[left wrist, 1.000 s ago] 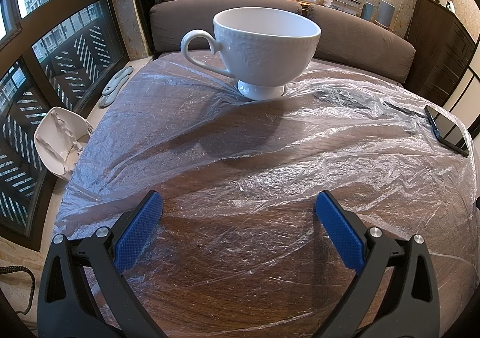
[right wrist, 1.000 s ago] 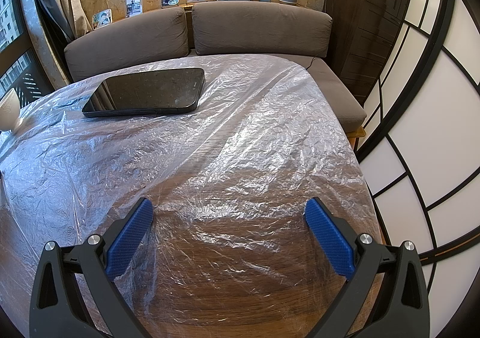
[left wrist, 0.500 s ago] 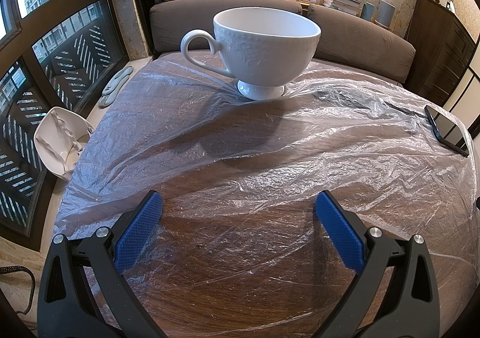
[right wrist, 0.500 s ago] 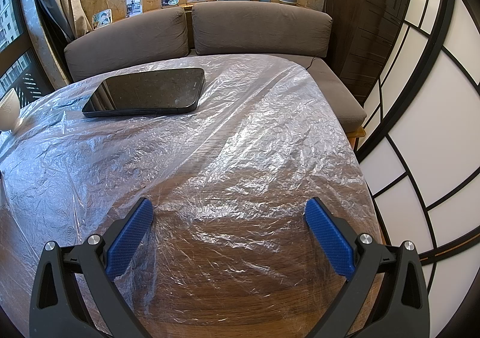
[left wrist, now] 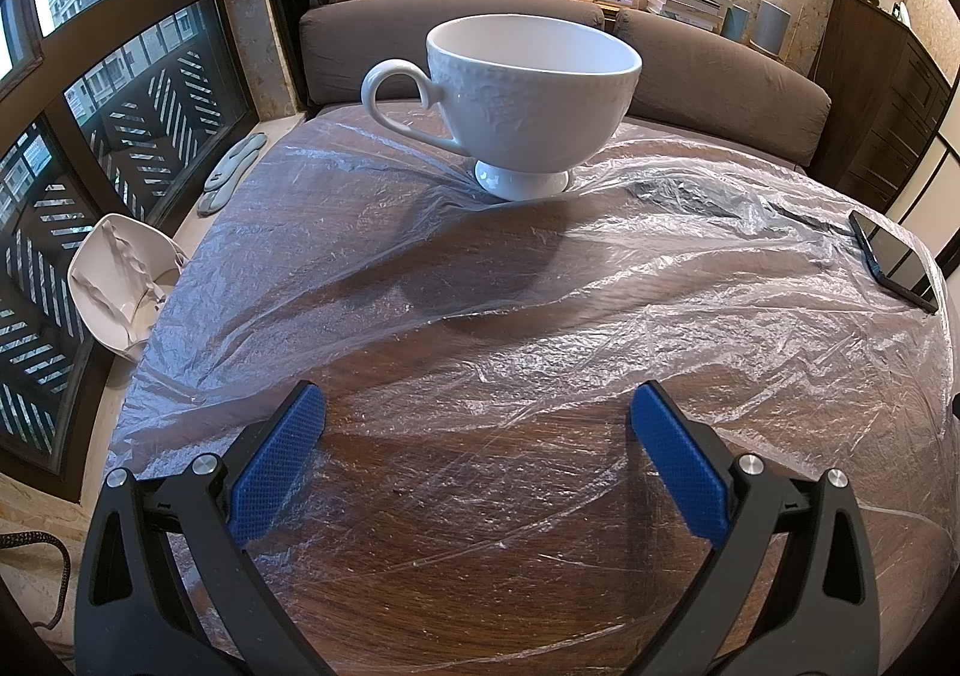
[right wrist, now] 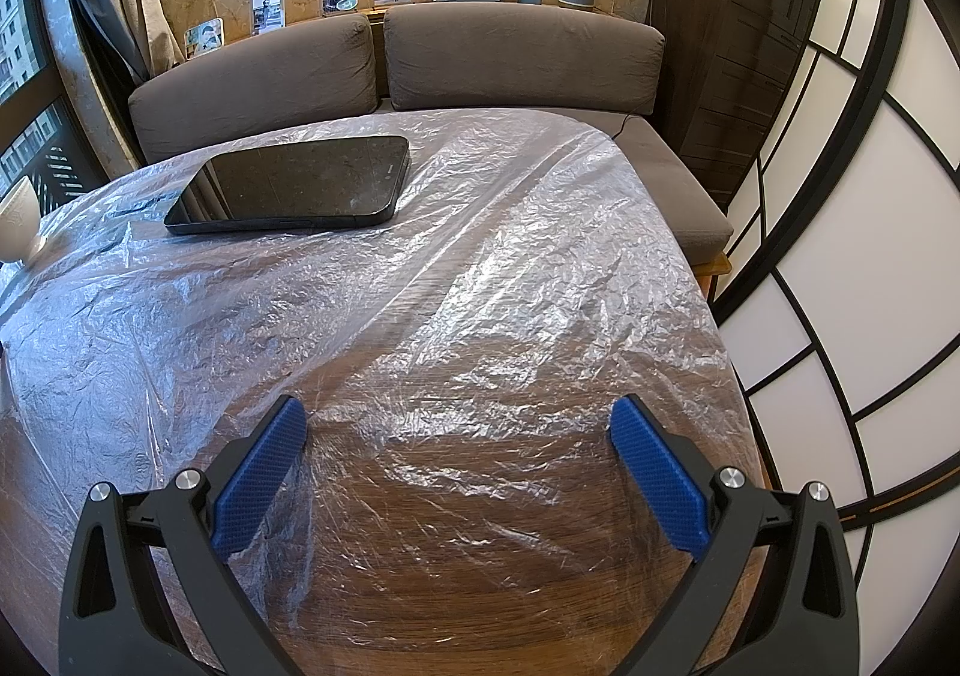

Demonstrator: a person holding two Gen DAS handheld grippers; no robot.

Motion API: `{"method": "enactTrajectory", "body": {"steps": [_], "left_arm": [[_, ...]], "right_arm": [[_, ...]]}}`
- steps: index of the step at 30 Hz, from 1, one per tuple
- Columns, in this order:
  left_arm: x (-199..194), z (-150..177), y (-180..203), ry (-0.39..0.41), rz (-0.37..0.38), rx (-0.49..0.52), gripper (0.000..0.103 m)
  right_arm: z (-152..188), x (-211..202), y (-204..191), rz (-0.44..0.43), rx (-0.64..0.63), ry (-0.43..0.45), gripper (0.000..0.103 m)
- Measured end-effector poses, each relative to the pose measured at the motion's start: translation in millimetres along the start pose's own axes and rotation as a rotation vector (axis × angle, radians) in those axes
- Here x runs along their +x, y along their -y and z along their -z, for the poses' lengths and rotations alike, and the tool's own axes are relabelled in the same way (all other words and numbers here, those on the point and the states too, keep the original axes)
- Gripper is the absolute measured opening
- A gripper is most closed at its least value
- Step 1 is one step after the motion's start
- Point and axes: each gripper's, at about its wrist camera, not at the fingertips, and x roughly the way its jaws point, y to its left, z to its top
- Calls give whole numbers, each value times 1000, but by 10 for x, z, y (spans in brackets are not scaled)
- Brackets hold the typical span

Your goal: Collect trash

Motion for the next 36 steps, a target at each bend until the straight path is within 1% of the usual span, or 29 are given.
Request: {"method": "enactTrajectory", "body": {"steps": [11, 16, 36], "left_arm": [[0, -1, 2, 0, 0, 0, 102], [-2, 5, 30, 2, -21, -10, 102], [-18, 22, 82, 2, -16, -14, 102]], "right_arm": [[-1, 1, -3, 0, 0, 0, 99], [-1, 2, -4, 0, 0, 0, 99], [-1, 1, 1, 0, 0, 0, 99]]}}
